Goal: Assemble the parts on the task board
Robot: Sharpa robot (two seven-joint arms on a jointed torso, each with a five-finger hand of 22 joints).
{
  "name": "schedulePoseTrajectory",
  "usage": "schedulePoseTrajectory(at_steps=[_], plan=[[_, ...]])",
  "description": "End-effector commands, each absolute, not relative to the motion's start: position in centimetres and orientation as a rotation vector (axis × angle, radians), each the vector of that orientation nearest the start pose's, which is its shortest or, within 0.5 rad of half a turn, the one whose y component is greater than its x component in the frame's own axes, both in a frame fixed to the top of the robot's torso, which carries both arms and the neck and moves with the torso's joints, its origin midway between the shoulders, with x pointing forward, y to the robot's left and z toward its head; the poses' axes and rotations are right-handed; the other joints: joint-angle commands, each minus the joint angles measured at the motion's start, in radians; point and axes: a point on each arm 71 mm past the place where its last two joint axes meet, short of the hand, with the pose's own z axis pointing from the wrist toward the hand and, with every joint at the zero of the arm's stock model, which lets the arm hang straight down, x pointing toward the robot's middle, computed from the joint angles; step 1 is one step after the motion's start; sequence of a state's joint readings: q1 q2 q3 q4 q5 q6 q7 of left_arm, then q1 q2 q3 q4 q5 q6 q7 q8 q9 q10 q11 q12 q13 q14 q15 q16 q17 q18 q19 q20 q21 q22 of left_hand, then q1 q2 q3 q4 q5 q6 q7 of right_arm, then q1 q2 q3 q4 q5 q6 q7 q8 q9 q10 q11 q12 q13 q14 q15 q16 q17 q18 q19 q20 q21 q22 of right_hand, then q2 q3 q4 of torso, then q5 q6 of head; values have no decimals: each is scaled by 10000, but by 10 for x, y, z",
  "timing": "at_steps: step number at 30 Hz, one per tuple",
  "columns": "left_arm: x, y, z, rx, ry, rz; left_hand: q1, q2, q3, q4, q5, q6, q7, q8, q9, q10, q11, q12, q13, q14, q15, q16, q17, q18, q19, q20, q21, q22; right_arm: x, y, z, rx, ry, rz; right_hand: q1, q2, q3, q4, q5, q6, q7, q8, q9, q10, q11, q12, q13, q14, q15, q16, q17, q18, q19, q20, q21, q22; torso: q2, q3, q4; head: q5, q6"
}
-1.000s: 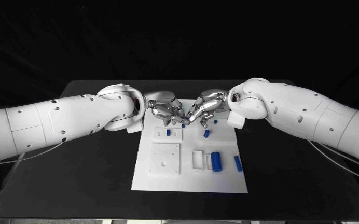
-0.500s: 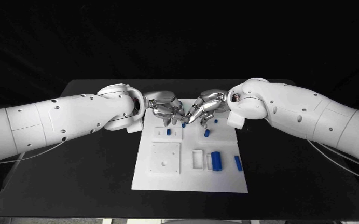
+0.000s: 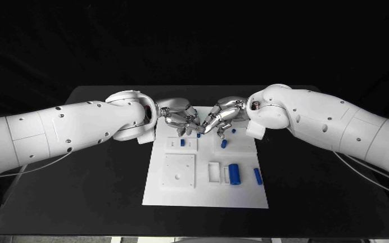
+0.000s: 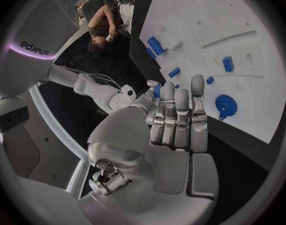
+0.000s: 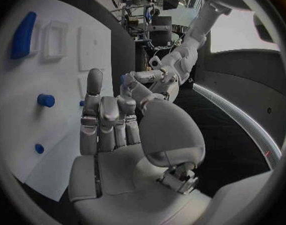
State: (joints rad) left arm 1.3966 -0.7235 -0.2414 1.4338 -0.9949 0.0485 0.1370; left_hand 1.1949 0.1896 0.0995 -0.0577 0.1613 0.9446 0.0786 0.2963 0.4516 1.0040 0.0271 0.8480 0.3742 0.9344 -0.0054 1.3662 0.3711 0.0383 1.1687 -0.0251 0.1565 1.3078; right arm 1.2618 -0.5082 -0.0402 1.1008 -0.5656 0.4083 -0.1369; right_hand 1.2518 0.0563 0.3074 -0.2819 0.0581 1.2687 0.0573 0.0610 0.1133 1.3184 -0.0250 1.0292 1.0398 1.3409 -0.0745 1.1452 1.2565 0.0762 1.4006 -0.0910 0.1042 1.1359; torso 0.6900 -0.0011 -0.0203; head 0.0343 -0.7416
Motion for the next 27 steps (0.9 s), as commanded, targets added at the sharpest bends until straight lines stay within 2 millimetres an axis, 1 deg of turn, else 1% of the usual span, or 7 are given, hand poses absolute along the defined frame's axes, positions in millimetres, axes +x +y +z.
schedulePoseTrajectory(at_steps=[1, 10, 13, 15, 19, 23, 27], plan=[[491, 152, -180, 1747, 20396, -10989, 105, -20, -49, -19, 7, -38, -31, 51, 13, 48, -40, -50, -11, -14, -57, -3, 14, 16, -16, -71, 75, 214, 533, -125, -209, 3694, 24154, 12626, -14, 74, 10, 16, 39, 66, -36, 35, 3, -78, 19, 68, 9, -85, 16, 41, -14, -50, -90, 1, -30, 17, 1, 3, -1, -3, 2], [492, 152, -178, 1301, 20274, -11387, 553, 396, 425, -603, 167, 129, -55, 165, 201, 239, -100, -132, -73, 72, -117, 90, 97, 30, -7, -129, 260, 239, 533, -125, -209, 3726, 24125, 12629, -25, 75, 22, 22, 52, 52, -35, 35, 28, -101, 21, 43, -16, -99, 19, 31, -26, -51, -94, 4, -35, 17, 1, 3, -5, -29, -10], [492, 153, -178, 1056, 20220, -11527, 500, 514, 617, -822, 176, 372, -91, 19, 406, 421, -145, -219, -114, 150, -163, 138, 174, 34, 6, -174, 443, 244, 533, -125, -209, 3779, 24102, 12596, -30, 72, 22, 25, 89, 39, -31, 33, 33, -113, 22, 20, -39, -103, 19, 23, -33, -51, -96, 4, -37, 15, 4, 1, -3, -40, -21], [493, 153, -177, 902, 20202, -11609, 497, 566, 717, -955, 386, 472, -120, 84, 588, 480, -172, -232, -114, 187, -189, 146, 195, 37, 10, -198, 518, 248, 533, -126, -209, 3853, 24064, 12588, -43, 60, 16, 32, 146, 25, -30, 33, 37, -136, 23, -27, -84, -115, 21, -1, -52, -52, -100, 6, -43, 10, 4, 2, 2, -45, -20], [493, 153, -177, 591, 20169, -11727, 14, 586, 983, -1379, 927, 367, -209, 311, 1515, 603, -229, -240, -76, 306, -257, 203, 287, 26, 0, -271, 838, 251, 534, -126, -209, 3968, 24002, 12617, -55, 48, -37, 58, 223, -5, -29, 35, 56, -173, 23, -139, -203, -136, 24, -61, -99, -56, -105, 11, -65, -15, 6, 1, 3, -51, -21], [494, 153, -177, 391, 20188, -11774, -452, 689, 1249, -1805, 1186, 334, -216, 418, 2368, 662, -265, -183, 7, 353, -289, 227, 361, 21, -91, -308, 1138, 250, 534, -126, -208, 4093, 23887, 12663, -60, 51, -59, 67, 264, -22, -26, 32, 60, -189, 24, -162, -231, -143, 25, -71, -108, -60, -105, 12, -73, -27, 3, 1, -1, -58, -27], [495, 153, -177, 165, 20206, -11795, -906, 736, 1429, -2205, 1588, 490, -267, 228, 2929, 739, -307, -156, 65, 437, -326, 236, 426, 30, -173, -344, 1461, 244, 535, -126, -207, 4400, 23671, 12728, -125, 101, -142, 163, 154, -84, -55, 32, 67, -254, 9, -263, -334, -167, 35, -115, -141, -84, -102, 29, -102, -70, 1, 4, 3, -57, -33]])
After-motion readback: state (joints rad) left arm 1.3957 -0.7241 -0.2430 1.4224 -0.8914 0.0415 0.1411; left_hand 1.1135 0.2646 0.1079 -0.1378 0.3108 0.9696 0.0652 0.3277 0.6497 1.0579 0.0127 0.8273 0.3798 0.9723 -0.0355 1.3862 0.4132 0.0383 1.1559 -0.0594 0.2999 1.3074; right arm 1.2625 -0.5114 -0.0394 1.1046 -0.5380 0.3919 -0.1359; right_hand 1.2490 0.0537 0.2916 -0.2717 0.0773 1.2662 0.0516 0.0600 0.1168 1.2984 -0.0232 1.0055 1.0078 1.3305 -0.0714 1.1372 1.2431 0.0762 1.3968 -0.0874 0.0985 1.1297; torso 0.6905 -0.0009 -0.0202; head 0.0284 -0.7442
